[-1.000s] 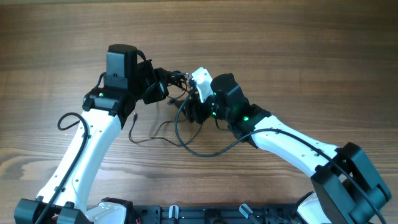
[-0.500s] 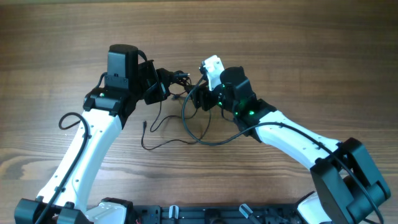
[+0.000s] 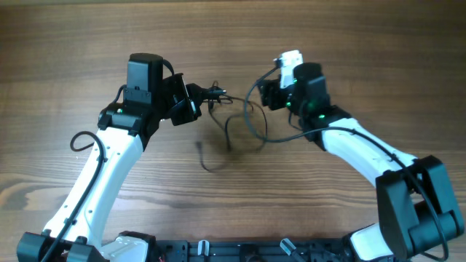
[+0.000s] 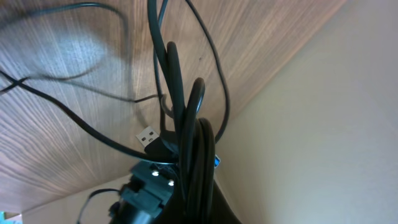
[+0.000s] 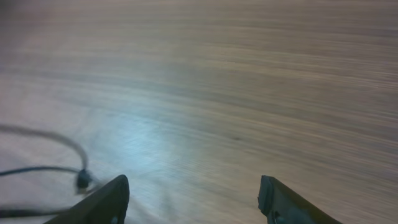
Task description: Untangle cables
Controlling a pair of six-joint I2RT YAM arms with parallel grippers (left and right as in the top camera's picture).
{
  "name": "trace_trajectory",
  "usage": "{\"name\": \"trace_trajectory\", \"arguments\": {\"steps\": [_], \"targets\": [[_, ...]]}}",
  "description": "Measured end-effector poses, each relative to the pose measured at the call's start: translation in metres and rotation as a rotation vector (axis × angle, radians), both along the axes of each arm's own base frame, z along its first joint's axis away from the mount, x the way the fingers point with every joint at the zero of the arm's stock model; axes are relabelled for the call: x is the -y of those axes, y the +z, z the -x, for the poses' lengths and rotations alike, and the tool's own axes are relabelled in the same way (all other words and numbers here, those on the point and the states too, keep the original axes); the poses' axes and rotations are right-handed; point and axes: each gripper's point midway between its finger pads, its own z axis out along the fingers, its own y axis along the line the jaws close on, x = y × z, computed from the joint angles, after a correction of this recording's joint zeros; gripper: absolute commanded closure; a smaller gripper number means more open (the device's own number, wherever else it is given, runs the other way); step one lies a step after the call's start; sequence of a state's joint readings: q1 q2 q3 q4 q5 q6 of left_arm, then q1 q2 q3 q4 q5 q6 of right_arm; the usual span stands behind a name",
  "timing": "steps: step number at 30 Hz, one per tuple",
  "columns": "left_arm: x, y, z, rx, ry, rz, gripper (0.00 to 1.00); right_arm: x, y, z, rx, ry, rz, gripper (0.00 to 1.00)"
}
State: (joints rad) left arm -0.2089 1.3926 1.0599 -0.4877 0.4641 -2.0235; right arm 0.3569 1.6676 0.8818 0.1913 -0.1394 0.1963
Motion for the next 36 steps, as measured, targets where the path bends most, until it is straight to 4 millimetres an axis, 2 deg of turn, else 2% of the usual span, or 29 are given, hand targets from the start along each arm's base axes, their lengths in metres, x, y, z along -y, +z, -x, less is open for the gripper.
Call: {"name": "trace_trajectory", "arguments": {"steps": [2,5,7,8,9,12,13,15,17,20,23,26,29,33,36], "targets": [[0.002,0.001,0.001,-0.002,-0.011,0.011,0.96,0.008,0.000,-0.003,-0.002,-0.015,-0.007,0.22],[0.005,0.002,0.003,-0.006,-0.025,0.026,0.96,0.008,0.000,-0.002,-0.003,0.011,-0.003,0.21],[0.006,0.002,0.004,-0.007,-0.029,0.031,0.96,0.003,0.003,0.009,-0.023,0.065,-0.005,0.22],[0.006,0.002,0.004,-0.008,-0.030,0.032,0.96,0.000,0.010,0.018,-0.032,0.095,-0.016,0.26],[0.006,0.002,0.004,-0.009,-0.032,0.033,0.96,-0.004,0.028,0.035,-0.035,0.152,-0.043,0.36],[0.006,0.002,0.004,-0.010,-0.031,0.034,0.96,-0.015,0.080,0.065,0.025,0.263,-0.120,0.45],[0.006,0.003,0.004,-0.009,-0.032,0.036,0.96,-0.019,0.103,0.083,0.048,0.317,-0.159,0.46],[0.006,0.003,0.004,-0.010,-0.031,0.036,0.96,-0.029,0.136,0.120,0.076,0.426,-0.215,0.56],[0.005,0.003,0.004,-0.010,-0.031,0.036,0.96,-0.044,0.148,0.152,0.062,0.531,-0.247,0.66],[0.005,0.003,0.004,-0.009,-0.031,0.036,0.96,-0.069,0.136,0.177,-0.009,0.644,-0.263,0.74],[0.007,0.003,0.005,-0.010,-0.036,0.042,0.96,-0.087,0.114,0.181,-0.072,0.684,-0.244,0.74],[0.010,0.005,0.007,-0.013,-0.055,0.062,0.96,-0.100,0.079,0.166,-0.129,0.665,-0.202,0.69],[0.012,0.006,0.008,-0.014,-0.065,0.072,0.96,-0.105,0.054,0.145,-0.135,0.623,-0.170,0.68],[0.015,0.008,0.010,-0.017,-0.078,0.086,0.96,-0.107,0.024,0.122,-0.139,0.561,-0.121,0.68],[0.017,0.008,0.013,-0.029,-0.090,0.098,0.96,-0.100,0.005,0.107,-0.144,0.486,-0.068,0.67]]}}
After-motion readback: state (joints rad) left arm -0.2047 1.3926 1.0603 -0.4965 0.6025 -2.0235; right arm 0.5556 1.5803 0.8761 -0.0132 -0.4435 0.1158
